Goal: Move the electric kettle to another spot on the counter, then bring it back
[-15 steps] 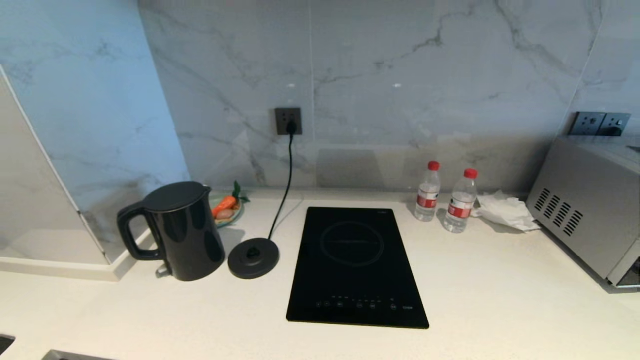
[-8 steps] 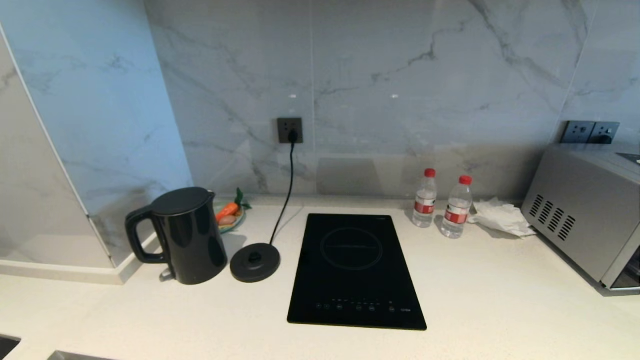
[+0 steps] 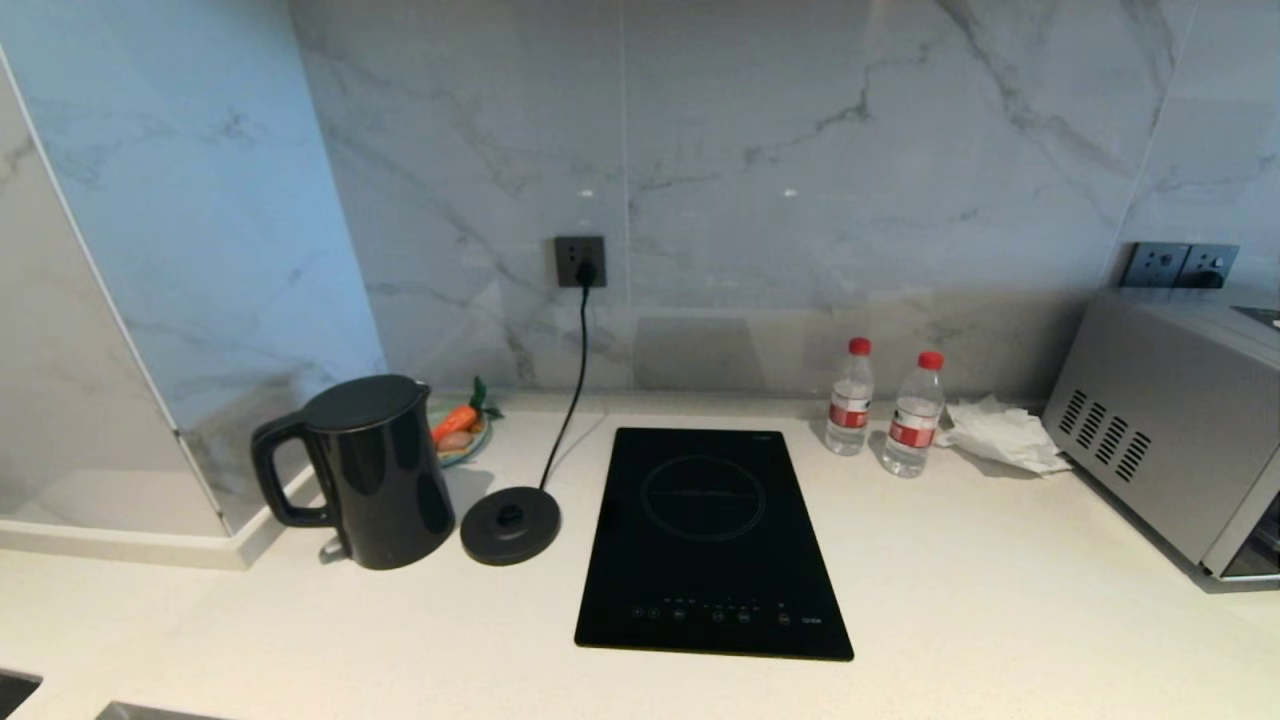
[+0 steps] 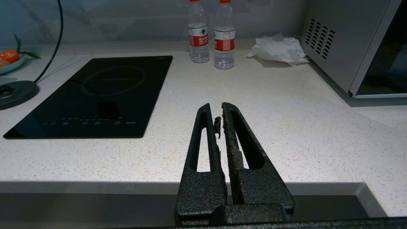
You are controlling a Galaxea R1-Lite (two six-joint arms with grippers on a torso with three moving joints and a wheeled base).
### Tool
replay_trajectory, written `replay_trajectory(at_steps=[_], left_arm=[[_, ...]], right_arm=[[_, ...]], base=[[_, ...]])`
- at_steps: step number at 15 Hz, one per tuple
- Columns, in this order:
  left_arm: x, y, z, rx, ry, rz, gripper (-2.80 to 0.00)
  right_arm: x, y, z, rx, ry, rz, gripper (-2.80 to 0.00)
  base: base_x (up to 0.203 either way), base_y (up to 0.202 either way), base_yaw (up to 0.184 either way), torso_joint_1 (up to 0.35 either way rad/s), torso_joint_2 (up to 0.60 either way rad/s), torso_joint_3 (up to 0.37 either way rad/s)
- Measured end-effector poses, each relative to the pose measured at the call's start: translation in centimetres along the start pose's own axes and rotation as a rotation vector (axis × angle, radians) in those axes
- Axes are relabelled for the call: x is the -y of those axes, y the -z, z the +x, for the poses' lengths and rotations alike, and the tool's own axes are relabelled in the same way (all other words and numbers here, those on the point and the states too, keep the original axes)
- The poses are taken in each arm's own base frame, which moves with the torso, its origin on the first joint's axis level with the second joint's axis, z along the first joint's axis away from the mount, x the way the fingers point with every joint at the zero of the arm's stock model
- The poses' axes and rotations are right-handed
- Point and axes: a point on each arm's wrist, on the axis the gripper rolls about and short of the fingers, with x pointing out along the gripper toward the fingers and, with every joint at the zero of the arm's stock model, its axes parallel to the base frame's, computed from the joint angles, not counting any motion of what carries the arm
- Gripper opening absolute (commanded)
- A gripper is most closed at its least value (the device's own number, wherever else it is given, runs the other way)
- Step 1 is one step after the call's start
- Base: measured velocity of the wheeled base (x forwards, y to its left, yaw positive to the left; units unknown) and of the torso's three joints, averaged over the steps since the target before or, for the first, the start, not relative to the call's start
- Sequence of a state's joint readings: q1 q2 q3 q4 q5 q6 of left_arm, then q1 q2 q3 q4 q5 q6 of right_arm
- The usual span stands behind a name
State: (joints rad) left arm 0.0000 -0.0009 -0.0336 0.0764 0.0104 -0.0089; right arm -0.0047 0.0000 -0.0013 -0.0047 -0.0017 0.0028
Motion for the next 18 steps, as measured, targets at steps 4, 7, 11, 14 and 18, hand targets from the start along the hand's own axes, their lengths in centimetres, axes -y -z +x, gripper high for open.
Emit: replay_trajectory(at_steps=[4,7,11,14,18], left_arm=[[0.0,0.01,0.0,-0.001,0.0,0.001,-2.8],[0.0,0.01,0.0,-0.001,0.0,0.001,-2.8],[0.0,0.0,0.0,0.0,0.0,0.0,-2.8],[0.0,0.0,0.0,-0.001,0.0,0.0,-2.8],[0.0,0.01,0.0,-0.001,0.0,0.0,-2.8]], right_arm=[[0.0,0.01,0.0,-0.001,0.0,0.002,-2.8],[0.0,0.01,0.0,-0.001,0.0,0.002,-2.8],[0.0,0.01,0.0,-0.001,0.0,0.001,-2.8],[0.0,-0.01,0.0,0.0,0.0,0.002,-2.8],[0.0,0.0,0.0,0.0,0.0,0.002,-2.8]], base=[[0.0,0.0,0.0,-0.085,0.22,0.127],[0.0,0.0,0.0,-0.124,0.32,0.186],[0.0,0.0,0.0,-0.129,0.33,0.2],[0.0,0.0,0.0,-0.13,0.34,0.21],[0.0,0.0,0.0,-0.137,0.37,0.225]])
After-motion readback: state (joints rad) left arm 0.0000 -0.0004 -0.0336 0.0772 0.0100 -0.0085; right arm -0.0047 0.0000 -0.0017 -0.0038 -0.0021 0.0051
